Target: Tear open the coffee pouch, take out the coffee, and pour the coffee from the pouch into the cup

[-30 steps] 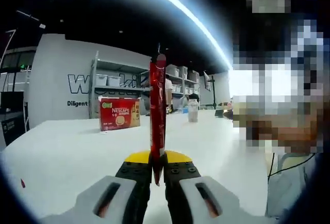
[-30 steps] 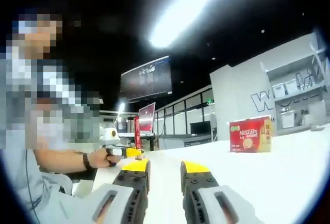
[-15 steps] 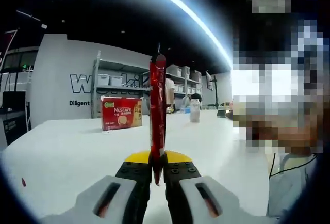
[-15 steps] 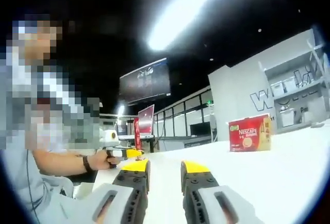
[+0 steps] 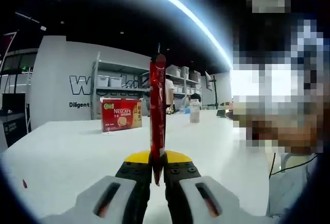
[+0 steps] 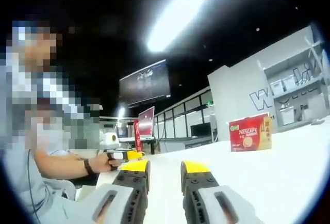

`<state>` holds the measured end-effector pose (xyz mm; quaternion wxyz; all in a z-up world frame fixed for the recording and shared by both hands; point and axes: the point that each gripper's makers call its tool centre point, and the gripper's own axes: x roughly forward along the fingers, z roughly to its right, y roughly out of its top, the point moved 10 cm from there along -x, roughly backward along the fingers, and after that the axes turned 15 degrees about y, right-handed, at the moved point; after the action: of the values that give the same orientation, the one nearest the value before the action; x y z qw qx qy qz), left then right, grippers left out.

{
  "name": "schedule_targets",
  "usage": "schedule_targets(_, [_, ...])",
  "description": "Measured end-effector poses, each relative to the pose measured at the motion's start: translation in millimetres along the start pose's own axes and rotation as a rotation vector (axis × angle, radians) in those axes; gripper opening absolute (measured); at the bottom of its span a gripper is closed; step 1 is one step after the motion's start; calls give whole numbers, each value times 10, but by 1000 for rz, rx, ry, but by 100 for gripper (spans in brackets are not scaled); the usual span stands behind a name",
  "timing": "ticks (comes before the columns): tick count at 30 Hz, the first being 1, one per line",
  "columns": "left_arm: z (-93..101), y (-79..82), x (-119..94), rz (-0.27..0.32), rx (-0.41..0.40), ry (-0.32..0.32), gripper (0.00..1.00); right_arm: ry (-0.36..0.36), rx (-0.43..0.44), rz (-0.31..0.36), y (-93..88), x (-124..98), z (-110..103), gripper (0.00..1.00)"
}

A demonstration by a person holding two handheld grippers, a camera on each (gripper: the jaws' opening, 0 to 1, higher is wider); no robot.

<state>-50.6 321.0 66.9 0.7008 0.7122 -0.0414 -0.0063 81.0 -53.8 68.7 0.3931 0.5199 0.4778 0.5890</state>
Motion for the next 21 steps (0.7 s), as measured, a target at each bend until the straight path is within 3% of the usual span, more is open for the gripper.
schedule_targets(14, [-73, 8, 2, 15, -32, 23, 11, -22, 8, 21, 0, -18, 39, 25])
schedule_targets(21, [-51, -2, 2, 9, -11, 14, 11, -19, 14, -18, -41, 14, 38, 25])
